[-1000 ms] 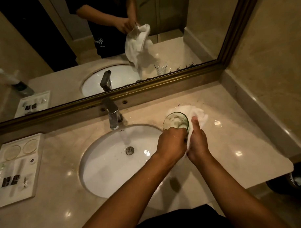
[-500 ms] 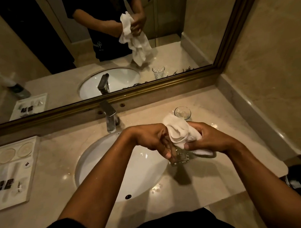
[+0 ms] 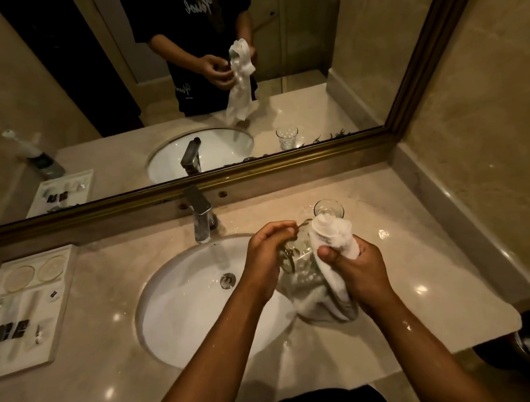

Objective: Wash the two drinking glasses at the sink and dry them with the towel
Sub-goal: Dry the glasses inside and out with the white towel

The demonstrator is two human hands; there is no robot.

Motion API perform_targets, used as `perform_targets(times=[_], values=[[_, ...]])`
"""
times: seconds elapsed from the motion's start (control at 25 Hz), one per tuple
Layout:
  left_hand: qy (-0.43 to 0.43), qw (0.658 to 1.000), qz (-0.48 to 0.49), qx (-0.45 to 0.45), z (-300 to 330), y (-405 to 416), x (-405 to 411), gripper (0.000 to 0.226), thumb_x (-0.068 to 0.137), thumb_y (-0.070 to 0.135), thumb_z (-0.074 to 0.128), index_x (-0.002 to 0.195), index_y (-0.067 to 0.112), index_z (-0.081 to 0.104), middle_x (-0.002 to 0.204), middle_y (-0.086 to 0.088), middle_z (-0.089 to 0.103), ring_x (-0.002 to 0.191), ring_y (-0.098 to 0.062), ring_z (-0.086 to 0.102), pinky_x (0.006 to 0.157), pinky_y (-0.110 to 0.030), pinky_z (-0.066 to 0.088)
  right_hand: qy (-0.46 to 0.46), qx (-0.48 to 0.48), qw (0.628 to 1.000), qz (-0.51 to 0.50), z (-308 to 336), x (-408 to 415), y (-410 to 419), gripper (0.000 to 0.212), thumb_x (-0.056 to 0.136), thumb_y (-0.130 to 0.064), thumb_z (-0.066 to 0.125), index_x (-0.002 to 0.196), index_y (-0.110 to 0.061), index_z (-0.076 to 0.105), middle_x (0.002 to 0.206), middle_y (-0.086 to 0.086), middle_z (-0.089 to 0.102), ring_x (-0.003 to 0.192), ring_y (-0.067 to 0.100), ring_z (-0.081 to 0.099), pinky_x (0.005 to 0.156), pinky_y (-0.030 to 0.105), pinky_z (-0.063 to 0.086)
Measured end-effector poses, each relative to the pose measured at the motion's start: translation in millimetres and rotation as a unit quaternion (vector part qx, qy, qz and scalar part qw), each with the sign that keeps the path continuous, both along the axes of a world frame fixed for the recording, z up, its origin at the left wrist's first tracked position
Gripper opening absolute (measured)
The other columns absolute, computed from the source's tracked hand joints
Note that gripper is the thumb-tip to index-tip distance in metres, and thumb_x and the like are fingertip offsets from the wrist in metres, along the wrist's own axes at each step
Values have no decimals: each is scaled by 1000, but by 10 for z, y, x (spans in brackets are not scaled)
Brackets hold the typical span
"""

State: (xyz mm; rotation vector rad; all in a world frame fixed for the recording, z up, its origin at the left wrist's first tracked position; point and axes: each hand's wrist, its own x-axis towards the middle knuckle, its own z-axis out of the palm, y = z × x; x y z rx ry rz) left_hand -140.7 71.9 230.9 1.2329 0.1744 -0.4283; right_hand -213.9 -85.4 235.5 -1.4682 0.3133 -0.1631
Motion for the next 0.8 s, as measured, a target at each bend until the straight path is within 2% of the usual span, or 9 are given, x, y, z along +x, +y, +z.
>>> perform_targets(times=[0.12,0.2,0.28,0.36,0.44,0.48,0.6,0.68,0.8], values=[[-63,995,53,52,-78,-106,-162,20,102,22,59,114,13,72,112,-2,77,104,-16,72,88,-36,60,-17,-58,998,-26,130,49,139,24,82,-21,80,105,-21,72,89,-15,78,81,0,72,69,13,53],[-80,983,134,101,-66,-233,-169,20,100,30,63,102,11,69,93,1,74,84,-7,70,70,-25,57,-22,-107,994,23,192,51,216,20,87,-26,76,106,-27,71,92,-21,76,86,-4,70,73,11,52],[-67,974,191,104,-26,-239,-39,25,97,28,68,86,6,70,75,-3,67,69,-13,63,56,-26,50,0,-120,990,77,230,48,221,3,90,-30,71,92,-28,71,80,-23,74,73,-7,66,66,11,49],[-55,979,185,72,-12,-143,91,24,91,25,71,75,7,72,71,-6,64,70,-21,59,62,-34,47,38,-61,995,63,253,61,133,17,83,-32,61,85,-19,71,69,-12,73,64,-1,65,65,21,48],[-27,982,182,32,-21,-63,119,25,90,20,71,66,12,71,65,-4,62,66,-19,57,66,-34,44,83,6,996,32,278,81,40,23,88,-32,60,106,-18,66,90,-4,76,83,11,70,76,30,51],[-11,983,182,19,-25,-26,106,28,91,18,70,63,15,70,63,-3,60,65,-18,55,66,-32,42,81,-6,996,29,273,73,42,24,93,-29,61,116,-23,58,102,-5,73,91,10,69,80,29,51],[2,986,165,14,-80,37,77,23,88,22,72,65,16,69,66,-5,60,68,-21,56,66,-33,43,12,-262,965,30,226,44,138,37,85,-25,74,114,-38,55,110,-14,56,90,-6,59,77,14,47],[0,988,148,37,-98,2,38,21,88,23,73,71,12,70,71,-9,63,72,-25,59,65,-33,46,-32,-420,906,50,194,58,163,41,77,-27,81,113,-38,65,111,-11,54,89,0,59,73,20,47],[2,989,137,62,-73,-44,12,24,81,30,75,69,11,69,71,-14,65,68,-29,61,60,-35,47,-35,-541,830,131,191,171,201,32,77,-29,76,109,-35,70,115,-10,64,91,18,65,68,28,48]])
